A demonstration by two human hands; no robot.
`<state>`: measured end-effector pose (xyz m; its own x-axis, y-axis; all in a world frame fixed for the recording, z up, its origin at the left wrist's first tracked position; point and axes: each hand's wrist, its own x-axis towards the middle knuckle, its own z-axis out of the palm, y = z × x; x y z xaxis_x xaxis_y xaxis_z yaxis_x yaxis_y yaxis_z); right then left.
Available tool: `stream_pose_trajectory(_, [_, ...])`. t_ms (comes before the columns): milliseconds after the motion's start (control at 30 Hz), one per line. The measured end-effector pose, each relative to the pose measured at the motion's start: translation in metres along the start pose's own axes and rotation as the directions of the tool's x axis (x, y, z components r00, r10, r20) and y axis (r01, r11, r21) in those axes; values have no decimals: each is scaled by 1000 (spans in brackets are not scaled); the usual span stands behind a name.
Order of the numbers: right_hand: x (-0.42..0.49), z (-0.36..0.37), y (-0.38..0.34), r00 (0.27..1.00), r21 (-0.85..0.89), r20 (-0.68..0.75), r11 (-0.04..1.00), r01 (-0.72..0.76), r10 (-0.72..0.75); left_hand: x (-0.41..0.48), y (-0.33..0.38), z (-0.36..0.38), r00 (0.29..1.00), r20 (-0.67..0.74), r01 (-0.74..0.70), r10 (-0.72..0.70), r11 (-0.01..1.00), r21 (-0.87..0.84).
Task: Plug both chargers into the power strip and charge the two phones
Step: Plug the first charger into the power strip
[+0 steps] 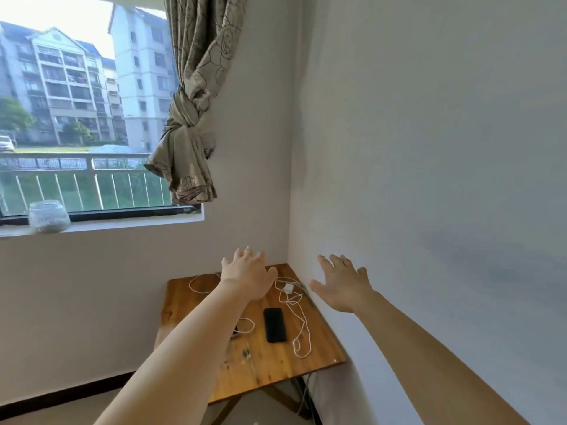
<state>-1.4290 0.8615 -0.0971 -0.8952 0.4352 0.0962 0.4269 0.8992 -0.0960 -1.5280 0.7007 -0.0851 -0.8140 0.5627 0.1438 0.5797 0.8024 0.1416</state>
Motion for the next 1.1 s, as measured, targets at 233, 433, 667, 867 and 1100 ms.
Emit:
stream_pose_trajectory(233, [146, 41, 32, 1000, -12, 14, 1000, 23, -23, 140, -1, 46, 1000, 21, -9, 9, 1000, -7])
stream_pose_trajectory(433, [249, 89, 45, 999, -35, 48, 999, 18, -16, 242, -17, 98, 997, 74, -10, 10, 1000, 2])
stream_pose_trajectory(667, [360, 168, 46, 996, 49, 80, 998, -42, 38, 357, -56, 179, 993, 118, -11, 21, 996, -92])
stream_pose_trajectory(867, [428, 247, 50, 975, 122, 203, 985, -119, 93, 428, -85, 258, 963, 265, -24, 45, 996, -83])
stream_pose_trajectory(1100, [474, 330, 65, 924, 139, 352, 968, -210, 149, 463, -107, 352, 887, 461, 67, 14, 985, -159])
